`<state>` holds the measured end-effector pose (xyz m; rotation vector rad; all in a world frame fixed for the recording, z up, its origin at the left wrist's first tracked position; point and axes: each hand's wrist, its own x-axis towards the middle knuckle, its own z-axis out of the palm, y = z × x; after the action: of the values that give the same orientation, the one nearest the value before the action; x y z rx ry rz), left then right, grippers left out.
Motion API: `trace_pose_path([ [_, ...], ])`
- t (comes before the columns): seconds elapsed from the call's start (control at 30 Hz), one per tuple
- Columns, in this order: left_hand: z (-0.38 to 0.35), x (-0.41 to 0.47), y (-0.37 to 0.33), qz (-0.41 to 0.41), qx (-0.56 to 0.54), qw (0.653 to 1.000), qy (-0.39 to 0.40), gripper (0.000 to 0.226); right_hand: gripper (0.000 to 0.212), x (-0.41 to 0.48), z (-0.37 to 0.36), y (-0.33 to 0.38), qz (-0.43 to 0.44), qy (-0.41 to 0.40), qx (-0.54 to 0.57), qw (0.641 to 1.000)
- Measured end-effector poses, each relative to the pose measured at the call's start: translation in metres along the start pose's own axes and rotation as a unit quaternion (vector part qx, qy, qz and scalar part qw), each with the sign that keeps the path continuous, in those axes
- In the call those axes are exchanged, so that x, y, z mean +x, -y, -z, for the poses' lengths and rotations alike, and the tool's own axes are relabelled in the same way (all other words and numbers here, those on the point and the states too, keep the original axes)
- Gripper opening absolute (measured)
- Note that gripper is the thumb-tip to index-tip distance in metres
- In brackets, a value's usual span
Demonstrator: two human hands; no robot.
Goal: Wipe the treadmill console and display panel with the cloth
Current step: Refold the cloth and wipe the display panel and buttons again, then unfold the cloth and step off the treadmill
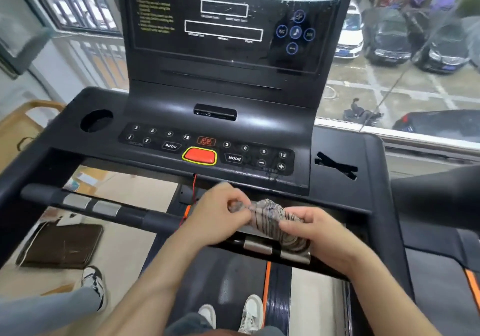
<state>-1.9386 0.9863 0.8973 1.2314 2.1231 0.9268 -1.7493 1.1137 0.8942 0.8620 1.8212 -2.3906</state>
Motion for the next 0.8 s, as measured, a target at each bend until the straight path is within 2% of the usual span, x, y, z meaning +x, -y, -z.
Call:
trace_pose_path([
  [0.03, 0.006, 0.0, -0.002, 0.0, -0.039, 0.999, -0.002, 0.001, 0.032, -0.01, 0.0, 0.005, -0.003, 0.002, -0.016, 1.0],
  [0.07, 0.012, 0.0, -0.005, 0.004, -0.076, 0.997, 0.01, 0.004, 0.032, -0.021, -0.002, 0.01, -0.007, -0.003, -0.06, 0.998],
  [0.13, 0.026, -0.004, -0.012, -0.001, -0.123, 0.989, 0.083, 0.02, 0.028, -0.043, -0.009, 0.016, -0.022, -0.007, -0.178, 0.984],
  [0.2, 0.037, -0.012, -0.018, -0.039, -0.136, 0.976, 0.167, 0.027, 0.022, -0.066, -0.018, 0.015, -0.025, -0.02, -0.226, 0.974],
  [0.3, 0.041, -0.032, -0.018, -0.076, -0.244, 0.942, 0.217, 0.03, 0.014, -0.102, -0.036, 0.001, 0.039, -0.112, -0.152, 0.981],
  [0.37, 0.035, -0.048, -0.018, -0.064, -0.368, 0.896, 0.239, 0.037, 0.017, -0.126, -0.051, -0.017, 0.074, -0.159, -0.063, 0.982],
  [0.43, 0.021, -0.064, -0.021, -0.026, -0.481, 0.842, 0.244, 0.05, 0.028, -0.15, -0.066, -0.04, 0.088, -0.171, 0.042, 0.98],
  [0.5, 0.002, -0.078, -0.028, 0.008, -0.557, 0.793, 0.246, 0.064, 0.039, -0.176, -0.084, -0.062, 0.11, -0.196, 0.137, 0.965],
  [0.57, -0.018, -0.093, -0.037, 0.016, -0.579, 0.765, 0.282, 0.081, 0.054, -0.202, -0.104, -0.082, 0.143, -0.261, 0.22, 0.929],
  [0.63, -0.037, -0.111, -0.05, -0.005, -0.548, 0.765, 0.339, 0.093, 0.072, -0.228, -0.122, -0.1, 0.191, -0.352, 0.317, 0.86],
  [0.73, -0.07, -0.133, -0.072, -0.039, -0.415, 0.808, 0.416, 0.092, 0.084, -0.271, -0.142, -0.123, 0.225, -0.467, 0.432, 0.738],
  [0.8, -0.095, -0.148, -0.084, -0.079, -0.279, 0.846, 0.447, 0.079, 0.092, -0.304, -0.154, -0.138, 0.205, -0.507, 0.437, 0.714],
])
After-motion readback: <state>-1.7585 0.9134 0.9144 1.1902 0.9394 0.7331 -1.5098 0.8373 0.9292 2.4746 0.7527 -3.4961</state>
